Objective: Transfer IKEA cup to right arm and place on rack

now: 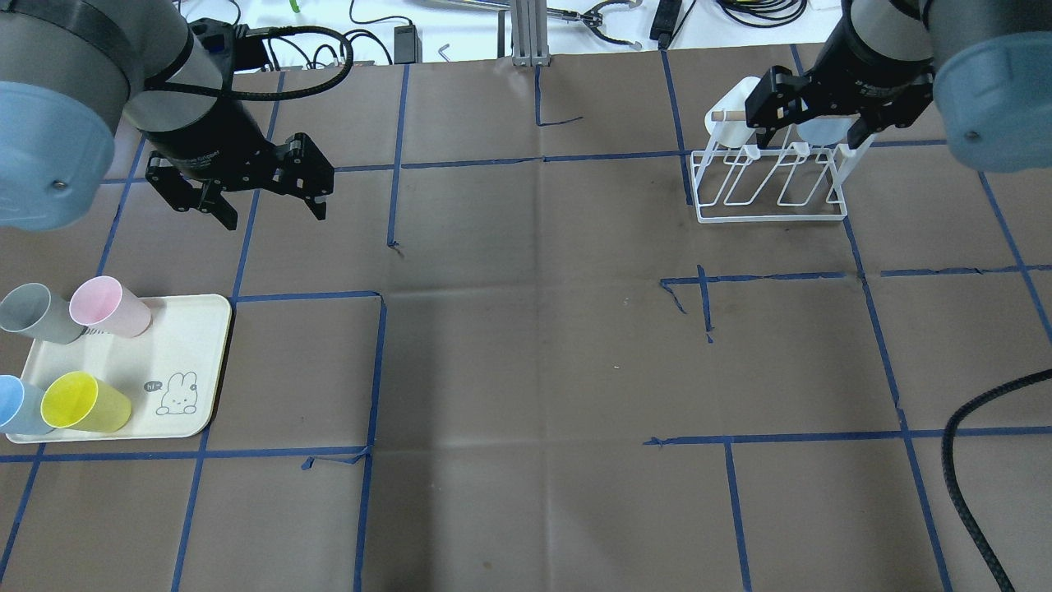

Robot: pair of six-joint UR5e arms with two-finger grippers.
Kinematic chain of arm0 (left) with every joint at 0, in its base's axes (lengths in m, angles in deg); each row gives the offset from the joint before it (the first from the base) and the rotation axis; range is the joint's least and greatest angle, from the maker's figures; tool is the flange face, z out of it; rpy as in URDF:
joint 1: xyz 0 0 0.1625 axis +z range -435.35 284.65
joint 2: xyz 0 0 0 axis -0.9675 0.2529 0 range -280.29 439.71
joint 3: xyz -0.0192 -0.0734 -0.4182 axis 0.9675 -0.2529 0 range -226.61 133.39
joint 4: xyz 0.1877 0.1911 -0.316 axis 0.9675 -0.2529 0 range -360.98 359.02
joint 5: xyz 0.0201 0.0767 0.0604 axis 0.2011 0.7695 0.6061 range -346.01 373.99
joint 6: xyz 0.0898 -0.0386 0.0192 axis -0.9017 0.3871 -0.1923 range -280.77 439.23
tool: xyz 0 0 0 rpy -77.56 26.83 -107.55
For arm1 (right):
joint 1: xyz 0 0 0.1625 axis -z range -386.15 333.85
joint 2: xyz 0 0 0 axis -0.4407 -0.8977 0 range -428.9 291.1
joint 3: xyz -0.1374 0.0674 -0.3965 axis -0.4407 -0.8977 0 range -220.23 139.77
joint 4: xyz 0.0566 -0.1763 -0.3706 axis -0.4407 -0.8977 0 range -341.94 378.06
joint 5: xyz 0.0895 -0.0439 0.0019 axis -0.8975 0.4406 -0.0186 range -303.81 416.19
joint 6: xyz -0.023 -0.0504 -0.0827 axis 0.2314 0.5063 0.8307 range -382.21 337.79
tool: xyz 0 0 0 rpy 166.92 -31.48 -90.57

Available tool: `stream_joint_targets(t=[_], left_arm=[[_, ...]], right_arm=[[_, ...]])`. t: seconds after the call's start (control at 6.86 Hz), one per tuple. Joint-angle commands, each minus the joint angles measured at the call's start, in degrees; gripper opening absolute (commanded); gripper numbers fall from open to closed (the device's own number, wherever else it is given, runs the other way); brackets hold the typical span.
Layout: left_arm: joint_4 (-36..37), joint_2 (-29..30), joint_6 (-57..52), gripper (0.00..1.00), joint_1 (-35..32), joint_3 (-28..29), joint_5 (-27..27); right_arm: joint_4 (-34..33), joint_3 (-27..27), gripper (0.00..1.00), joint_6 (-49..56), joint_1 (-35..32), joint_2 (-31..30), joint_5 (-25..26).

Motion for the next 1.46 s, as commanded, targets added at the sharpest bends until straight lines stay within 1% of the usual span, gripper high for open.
stream_joint_targets(t=[0.0, 0.29, 0.44, 1.31], left_arm=[[0.0, -0.1, 0.0, 0.99, 0.0, -0.1, 0.0], [0.0, -0.1, 0.0, 0.99, 0.0, -0.1, 0.0], [0.0, -0.1, 0.0, 0.99, 0.0, -0.1, 0.0], [0.0, -0.2, 0.0, 0.99, 0.0, -0.3, -0.1]], right_arm=[[5.5, 0.7, 1.0, -1.8, -3.1, -4.1, -0.5], [6.4, 0.5, 1.0, -2.9, -6.2, -4.5, -1.4], [6.3, 0.2, 1.0, -2.9, -7.1, -4.3, -1.0], [6.4, 0.6, 1.0, -2.8, -7.1, -3.5, -0.8]])
